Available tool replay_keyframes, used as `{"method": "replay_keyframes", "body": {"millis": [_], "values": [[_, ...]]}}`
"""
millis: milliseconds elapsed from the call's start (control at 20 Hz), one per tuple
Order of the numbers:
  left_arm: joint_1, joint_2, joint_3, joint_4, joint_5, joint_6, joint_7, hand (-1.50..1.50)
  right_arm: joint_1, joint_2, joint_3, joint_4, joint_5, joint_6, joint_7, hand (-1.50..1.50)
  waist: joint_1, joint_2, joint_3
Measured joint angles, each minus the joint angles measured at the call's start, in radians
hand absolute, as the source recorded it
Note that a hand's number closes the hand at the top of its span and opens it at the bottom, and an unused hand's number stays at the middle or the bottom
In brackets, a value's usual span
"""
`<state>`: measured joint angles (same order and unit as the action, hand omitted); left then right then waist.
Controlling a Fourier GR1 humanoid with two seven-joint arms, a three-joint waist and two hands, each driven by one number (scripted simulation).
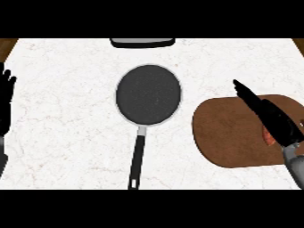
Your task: Pick the sweet potato from the cutting board and place it in the pan
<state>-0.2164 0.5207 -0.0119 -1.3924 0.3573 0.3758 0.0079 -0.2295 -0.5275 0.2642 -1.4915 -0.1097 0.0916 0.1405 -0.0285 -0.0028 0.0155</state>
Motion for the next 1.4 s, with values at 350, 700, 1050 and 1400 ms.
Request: {"method": "replay_keyframes", "body": {"millis": [350, 700, 1050, 1400], "values": [[0.086, 0.023, -0.119, 0.000, -0.088, -0.054, 0.007, 0.00, -0.010, -0.006, -0.293, 0.094, -0.054, -0.252, 0.026, -1.50, -0.012, 0.006, -0.013], [0.192, 0.009, -0.218, -0.027, -0.143, -0.071, 0.017, 0.00, 0.146, -0.012, -0.510, 0.153, -0.023, -0.608, 0.244, -1.50, -0.036, -0.006, -0.017], [0.234, -0.001, -0.274, -0.122, -0.192, -0.056, 0.063, 0.00, 0.328, -0.196, -0.459, -0.024, 0.054, -0.509, 0.521, -1.50, 0.001, -0.005, -0.018], [0.261, -0.011, -0.283, -0.156, -0.220, -0.065, 0.067, 0.00, 0.301, -0.331, -0.466, -0.140, -0.058, -0.266, 0.712, -1.50, 0.023, 0.000, -0.017]]}}
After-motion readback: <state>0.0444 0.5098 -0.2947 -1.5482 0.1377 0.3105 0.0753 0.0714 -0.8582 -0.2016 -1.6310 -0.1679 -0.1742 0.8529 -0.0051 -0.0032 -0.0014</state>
